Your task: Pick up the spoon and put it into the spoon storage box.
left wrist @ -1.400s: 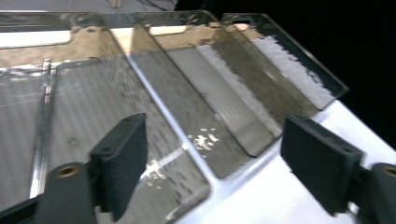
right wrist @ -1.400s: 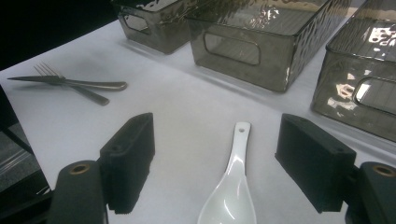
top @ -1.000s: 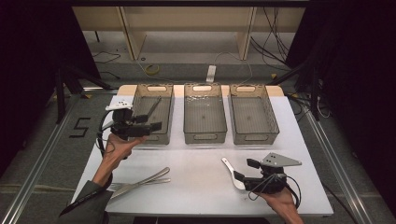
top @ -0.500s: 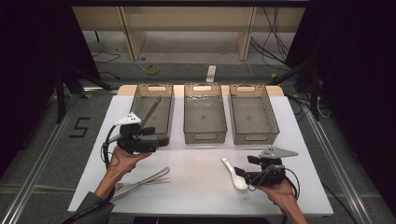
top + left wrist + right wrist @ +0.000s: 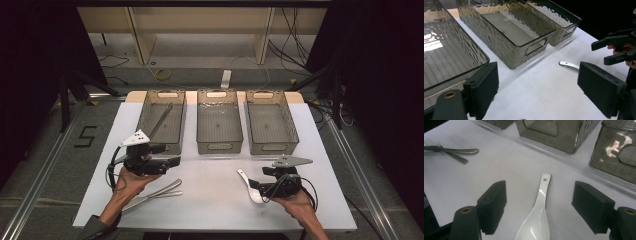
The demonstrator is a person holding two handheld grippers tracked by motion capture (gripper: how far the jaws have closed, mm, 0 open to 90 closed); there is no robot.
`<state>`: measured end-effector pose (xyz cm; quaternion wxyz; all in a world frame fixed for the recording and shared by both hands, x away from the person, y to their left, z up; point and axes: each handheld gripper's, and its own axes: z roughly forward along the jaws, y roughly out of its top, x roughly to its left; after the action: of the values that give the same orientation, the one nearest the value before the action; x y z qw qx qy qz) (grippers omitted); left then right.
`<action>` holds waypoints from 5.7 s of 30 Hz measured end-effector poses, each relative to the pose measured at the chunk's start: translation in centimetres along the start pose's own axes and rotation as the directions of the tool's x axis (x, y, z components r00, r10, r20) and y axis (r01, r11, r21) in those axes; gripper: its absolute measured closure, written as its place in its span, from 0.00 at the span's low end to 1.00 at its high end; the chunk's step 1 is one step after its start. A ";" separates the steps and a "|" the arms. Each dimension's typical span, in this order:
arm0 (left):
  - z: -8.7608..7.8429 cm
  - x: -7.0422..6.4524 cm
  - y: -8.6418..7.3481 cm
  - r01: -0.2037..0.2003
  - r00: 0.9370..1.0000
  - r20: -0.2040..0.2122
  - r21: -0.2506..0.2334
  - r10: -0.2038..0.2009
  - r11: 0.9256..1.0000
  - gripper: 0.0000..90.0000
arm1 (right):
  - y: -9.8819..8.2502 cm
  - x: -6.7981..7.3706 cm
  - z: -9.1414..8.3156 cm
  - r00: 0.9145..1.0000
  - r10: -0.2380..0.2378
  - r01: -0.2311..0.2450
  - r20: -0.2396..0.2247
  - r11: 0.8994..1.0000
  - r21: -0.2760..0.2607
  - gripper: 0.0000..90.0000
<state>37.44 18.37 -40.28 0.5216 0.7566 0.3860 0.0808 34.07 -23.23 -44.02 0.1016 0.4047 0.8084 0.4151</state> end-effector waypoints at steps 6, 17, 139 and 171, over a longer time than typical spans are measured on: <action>-0.2 -0.2 -0.3 0.008 1.000 -0.008 -0.008 -0.008 1.000 0.19 | 0.4 -0.5 0.4 1.000 0.009 -0.009 -0.005 1.000 0.020 0.32; -1.1 -0.7 -1.1 -0.015 1.000 -0.026 -0.026 0.014 1.000 0.19 | 1.4 -1.0 1.8 1.000 -0.012 0.012 0.000 0.992 0.122 0.33; -2.2 -1.1 -2.0 -0.054 0.997 -0.050 -0.030 0.053 0.998 0.21 | 16.6 -1.8 6.5 0.996 -0.077 0.070 0.051 0.989 0.133 0.96; -2.3 -1.2 -2.0 -0.066 0.996 -0.055 -0.037 0.064 0.997 0.22 | 20.6 -1.7 12.1 0.993 -0.002 -0.012 0.120 0.994 0.110 0.96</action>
<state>34.43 19.59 -40.59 0.5226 0.7562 0.3732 0.1255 53.01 -10.63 -36.49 0.1263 0.4359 0.8216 0.3451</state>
